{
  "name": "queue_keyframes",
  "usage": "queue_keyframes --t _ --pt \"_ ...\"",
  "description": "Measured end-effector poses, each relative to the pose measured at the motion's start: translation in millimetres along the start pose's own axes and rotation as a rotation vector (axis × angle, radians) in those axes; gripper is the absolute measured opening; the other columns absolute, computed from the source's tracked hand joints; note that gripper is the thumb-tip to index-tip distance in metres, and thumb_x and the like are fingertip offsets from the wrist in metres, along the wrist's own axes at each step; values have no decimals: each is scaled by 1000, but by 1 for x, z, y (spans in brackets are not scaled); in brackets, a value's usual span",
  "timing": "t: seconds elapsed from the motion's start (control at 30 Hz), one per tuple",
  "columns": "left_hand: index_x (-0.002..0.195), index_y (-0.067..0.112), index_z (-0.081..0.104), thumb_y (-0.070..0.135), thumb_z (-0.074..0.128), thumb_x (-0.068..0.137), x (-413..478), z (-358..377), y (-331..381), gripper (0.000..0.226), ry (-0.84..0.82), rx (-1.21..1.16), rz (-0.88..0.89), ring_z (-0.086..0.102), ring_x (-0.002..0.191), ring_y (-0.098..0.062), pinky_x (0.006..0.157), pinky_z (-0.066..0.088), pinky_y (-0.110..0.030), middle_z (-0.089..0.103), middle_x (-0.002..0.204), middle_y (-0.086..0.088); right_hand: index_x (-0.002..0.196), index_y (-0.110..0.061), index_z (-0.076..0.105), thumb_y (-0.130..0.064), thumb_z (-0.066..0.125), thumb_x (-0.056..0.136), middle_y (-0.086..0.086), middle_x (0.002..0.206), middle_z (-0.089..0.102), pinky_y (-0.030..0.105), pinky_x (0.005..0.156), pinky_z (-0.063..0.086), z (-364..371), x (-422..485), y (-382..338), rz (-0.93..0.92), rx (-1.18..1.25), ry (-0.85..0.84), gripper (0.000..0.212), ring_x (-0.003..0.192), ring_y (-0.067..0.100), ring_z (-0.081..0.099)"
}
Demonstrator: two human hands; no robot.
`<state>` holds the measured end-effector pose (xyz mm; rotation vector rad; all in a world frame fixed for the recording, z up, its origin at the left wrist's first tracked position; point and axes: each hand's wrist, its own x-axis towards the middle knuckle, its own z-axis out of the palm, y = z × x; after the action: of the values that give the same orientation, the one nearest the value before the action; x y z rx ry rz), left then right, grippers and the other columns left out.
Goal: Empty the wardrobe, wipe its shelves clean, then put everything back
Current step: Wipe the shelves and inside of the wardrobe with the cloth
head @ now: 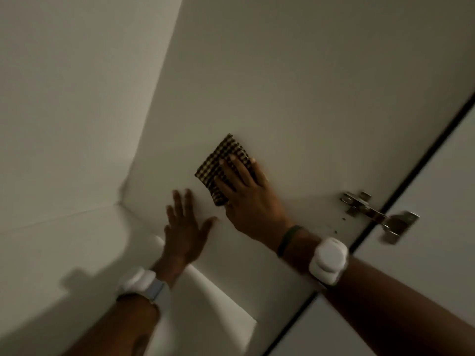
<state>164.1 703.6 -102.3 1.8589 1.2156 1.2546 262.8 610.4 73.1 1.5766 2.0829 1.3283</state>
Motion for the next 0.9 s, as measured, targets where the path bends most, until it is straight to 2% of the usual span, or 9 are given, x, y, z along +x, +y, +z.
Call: queue_keyframes --t 0.1,0.23,0.37,0.47,0.53,0.63,0.73,0.83,0.9 --pt "160 30 -5 80 41 78 4 -6 -3 107 55 6 -14 9 151 -45 111 30 -67 -7 169 -5 155 -22 36 -38 51 92 9 167 15 58 124 3 -19 -80 37 4 -91 -35 66 155 33 2" --pt "160 33 -6 75 47 81 4 -9 0 104 39 -48 -36 3 153 -40 120 20 -59 -11 169 -1 157 -21 32 -30 48 98 11 167 13 56 125 9 -38 -153 76 -47 -175 -123 62 155 34 1" --pt "160 31 -3 72 51 84 3 -8 2 102 42 -72 -54 3 154 -35 123 17 -54 -8 169 -4 157 -19 32 -28 45 97 13 167 13 54 125 5 -41 -175 84 -80 -191 -159 62 155 35 2" --pt "160 32 -2 66 57 87 2 -10 -2 100 14 -78 -72 2 154 -36 123 17 -54 -7 169 -6 157 -18 31 -26 46 95 15 167 11 55 124 9 -34 -176 83 -70 -199 -128 65 155 36 2" --pt "160 34 -4 71 56 82 -1 -12 -7 105 -17 -84 -82 3 154 -38 122 18 -54 -8 169 -7 158 -17 29 -25 43 95 16 167 9 57 123 12 -25 -171 78 -57 -204 -105 65 155 37 3" --pt "158 34 -12 83 50 77 -6 -12 -17 114 -51 -20 -55 3 153 -39 120 22 -57 -15 168 -5 159 -18 28 -29 35 94 15 167 10 58 122 14 -10 -136 58 -53 -170 -57 66 155 37 4" --pt "157 35 -19 88 43 76 -13 -11 -30 115 -43 58 -19 1 153 -39 116 25 -62 -23 166 1 159 -18 26 -31 39 95 13 167 11 58 123 12 6 -65 23 -95 -117 -9 67 155 36 1" --pt "153 41 -25 86 46 79 -14 -9 -44 112 -72 34 -6 -7 154 -37 119 17 -64 -33 162 6 157 -18 31 -31 42 92 13 167 16 56 124 7 22 19 -12 -110 -77 1 67 155 36 3" --pt "152 44 -27 86 48 78 -14 -9 -55 113 -82 15 -35 -7 153 -39 119 14 -65 -33 162 3 155 -19 35 -33 45 93 13 166 20 57 124 6 33 77 -38 -142 -59 20 65 155 36 6"
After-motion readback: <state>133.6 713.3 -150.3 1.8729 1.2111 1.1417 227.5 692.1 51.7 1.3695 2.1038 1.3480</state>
